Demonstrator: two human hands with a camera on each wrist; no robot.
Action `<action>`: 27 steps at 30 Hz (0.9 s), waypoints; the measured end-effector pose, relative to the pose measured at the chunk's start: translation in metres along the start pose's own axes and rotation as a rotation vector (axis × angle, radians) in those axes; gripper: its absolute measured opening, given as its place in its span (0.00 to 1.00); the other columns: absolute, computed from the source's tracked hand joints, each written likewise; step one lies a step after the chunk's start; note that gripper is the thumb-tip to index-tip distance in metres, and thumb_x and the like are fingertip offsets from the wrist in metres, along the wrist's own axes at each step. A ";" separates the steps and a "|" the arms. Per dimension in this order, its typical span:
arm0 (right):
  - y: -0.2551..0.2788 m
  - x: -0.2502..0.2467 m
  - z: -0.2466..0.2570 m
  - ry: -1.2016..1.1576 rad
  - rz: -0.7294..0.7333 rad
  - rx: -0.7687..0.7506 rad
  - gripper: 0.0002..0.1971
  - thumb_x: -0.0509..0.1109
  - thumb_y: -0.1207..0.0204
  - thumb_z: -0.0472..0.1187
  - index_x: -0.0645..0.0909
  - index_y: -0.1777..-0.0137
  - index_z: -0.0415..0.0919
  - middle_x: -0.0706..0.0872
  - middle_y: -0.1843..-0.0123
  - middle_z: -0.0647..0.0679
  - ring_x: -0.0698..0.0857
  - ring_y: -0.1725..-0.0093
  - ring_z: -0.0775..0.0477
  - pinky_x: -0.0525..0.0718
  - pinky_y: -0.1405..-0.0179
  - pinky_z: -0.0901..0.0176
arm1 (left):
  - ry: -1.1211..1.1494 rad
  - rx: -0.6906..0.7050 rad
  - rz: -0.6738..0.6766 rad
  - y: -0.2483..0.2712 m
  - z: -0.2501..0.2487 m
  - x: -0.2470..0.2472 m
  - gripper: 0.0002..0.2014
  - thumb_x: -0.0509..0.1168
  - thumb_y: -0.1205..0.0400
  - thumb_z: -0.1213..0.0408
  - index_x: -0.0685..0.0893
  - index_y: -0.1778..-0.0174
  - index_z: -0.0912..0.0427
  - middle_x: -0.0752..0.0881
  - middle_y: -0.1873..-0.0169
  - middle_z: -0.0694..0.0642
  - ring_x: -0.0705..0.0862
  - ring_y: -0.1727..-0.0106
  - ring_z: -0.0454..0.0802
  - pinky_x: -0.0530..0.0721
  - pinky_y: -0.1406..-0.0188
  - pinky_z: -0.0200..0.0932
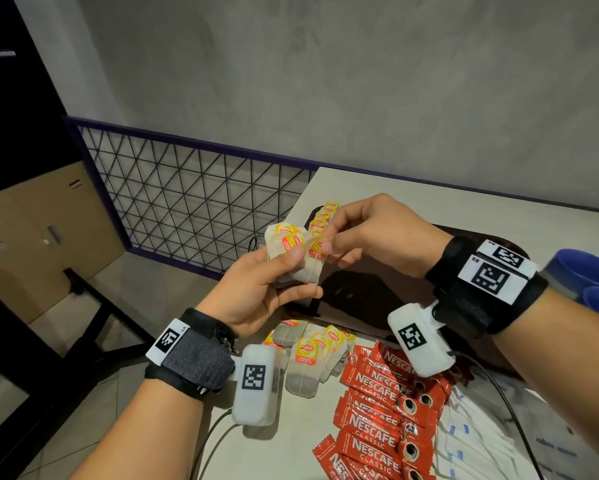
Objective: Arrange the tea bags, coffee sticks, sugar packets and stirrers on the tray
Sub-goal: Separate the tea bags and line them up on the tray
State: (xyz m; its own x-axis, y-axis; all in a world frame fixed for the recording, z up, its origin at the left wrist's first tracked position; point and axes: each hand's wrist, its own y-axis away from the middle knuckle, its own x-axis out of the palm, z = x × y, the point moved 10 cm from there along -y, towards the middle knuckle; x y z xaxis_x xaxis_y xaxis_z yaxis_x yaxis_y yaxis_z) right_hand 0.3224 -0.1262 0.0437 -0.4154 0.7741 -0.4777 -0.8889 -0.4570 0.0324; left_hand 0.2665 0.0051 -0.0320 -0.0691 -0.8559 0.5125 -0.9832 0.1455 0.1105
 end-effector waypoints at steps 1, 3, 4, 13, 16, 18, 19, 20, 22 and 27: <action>-0.002 -0.002 0.000 -0.037 -0.005 -0.005 0.05 0.80 0.25 0.29 0.90 0.51 0.31 0.94 0.55 0.36 0.93 0.55 0.41 0.92 0.48 0.46 | 0.004 -0.001 -0.005 0.000 0.000 0.000 0.25 0.69 0.21 0.58 0.83 0.35 0.75 0.89 0.46 0.71 0.93 0.54 0.63 0.94 0.55 0.45; -0.007 -0.010 -0.001 -0.072 -0.048 -0.018 0.06 0.79 0.26 0.27 0.88 0.50 0.27 0.93 0.53 0.30 0.93 0.58 0.39 0.92 0.50 0.46 | 0.020 0.006 -0.027 -0.002 -0.001 -0.004 0.24 0.69 0.20 0.57 0.84 0.37 0.74 0.91 0.50 0.67 0.92 0.54 0.63 0.94 0.49 0.51; -0.011 -0.018 -0.002 -0.056 -0.086 -0.024 0.06 0.80 0.26 0.27 0.88 0.51 0.27 0.93 0.53 0.29 0.92 0.59 0.40 0.92 0.52 0.46 | 0.025 0.010 -0.044 -0.002 -0.001 -0.006 0.23 0.69 0.20 0.56 0.84 0.38 0.74 0.91 0.53 0.66 0.92 0.54 0.63 0.94 0.48 0.52; -0.072 -0.088 -0.045 0.273 -0.328 0.109 0.02 0.77 0.26 0.30 0.90 0.57 0.35 0.92 0.67 0.53 0.89 0.69 0.53 0.90 0.66 0.60 | 0.020 -0.022 -0.100 -0.004 0.004 -0.012 0.16 0.68 0.18 0.68 0.84 0.38 0.75 0.89 0.50 0.72 0.92 0.54 0.67 0.93 0.53 0.45; -0.094 -0.092 -0.056 0.313 -0.322 0.139 0.02 0.78 0.26 0.32 0.89 0.58 0.38 0.93 0.61 0.48 0.91 0.66 0.46 0.95 0.56 0.50 | 0.019 -0.033 -0.128 -0.004 0.005 -0.014 0.09 0.59 0.14 0.77 0.84 0.46 0.78 0.89 0.45 0.76 0.92 0.53 0.69 0.93 0.56 0.44; -0.107 -0.093 -0.064 0.334 -0.310 0.147 0.03 0.78 0.26 0.31 0.88 0.59 0.39 0.94 0.58 0.45 0.93 0.63 0.43 0.95 0.52 0.46 | 0.016 -0.043 -0.130 -0.005 0.007 -0.013 0.11 0.56 0.14 0.80 0.82 0.44 0.81 0.89 0.44 0.76 0.92 0.52 0.70 0.94 0.55 0.45; -0.114 -0.093 -0.068 0.358 -0.298 0.150 0.04 0.78 0.27 0.31 0.89 0.59 0.39 0.94 0.57 0.44 0.94 0.60 0.42 0.95 0.51 0.43 | 0.014 -0.046 -0.131 -0.005 0.008 -0.012 0.12 0.55 0.14 0.80 0.82 0.43 0.81 0.89 0.45 0.76 0.92 0.53 0.70 0.94 0.55 0.45; -0.120 -0.093 -0.073 0.375 -0.281 0.158 0.03 0.79 0.27 0.31 0.89 0.59 0.39 0.94 0.56 0.43 0.94 0.59 0.42 0.95 0.50 0.42 | 0.014 -0.050 -0.129 -0.005 0.009 -0.011 0.12 0.55 0.14 0.80 0.82 0.42 0.81 0.89 0.45 0.76 0.92 0.53 0.70 0.94 0.55 0.45; -0.129 -0.091 -0.087 0.327 -0.240 0.189 0.03 0.78 0.25 0.29 0.90 0.54 0.35 0.93 0.56 0.43 0.94 0.60 0.43 0.95 0.50 0.43 | 0.016 -0.057 -0.128 -0.006 0.010 -0.011 0.12 0.56 0.14 0.80 0.82 0.42 0.81 0.90 0.45 0.76 0.92 0.54 0.70 0.94 0.54 0.46; -0.145 -0.093 -0.112 0.144 -0.192 0.235 0.07 0.79 0.23 0.28 0.89 0.46 0.29 0.90 0.58 0.39 0.90 0.60 0.44 0.94 0.49 0.43 | 0.037 -0.046 -0.113 -0.008 0.009 -0.013 0.13 0.57 0.15 0.78 0.83 0.41 0.82 0.89 0.46 0.76 0.91 0.55 0.69 0.94 0.52 0.48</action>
State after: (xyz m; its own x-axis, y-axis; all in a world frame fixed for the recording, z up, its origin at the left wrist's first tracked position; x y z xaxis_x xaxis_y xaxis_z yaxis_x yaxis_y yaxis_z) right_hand 0.5116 -0.1810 -0.0149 -0.2191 0.7587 -0.6135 -0.9755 -0.1819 0.1235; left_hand 0.2734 0.0103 -0.0471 0.0484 -0.8492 0.5259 -0.9755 0.0728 0.2074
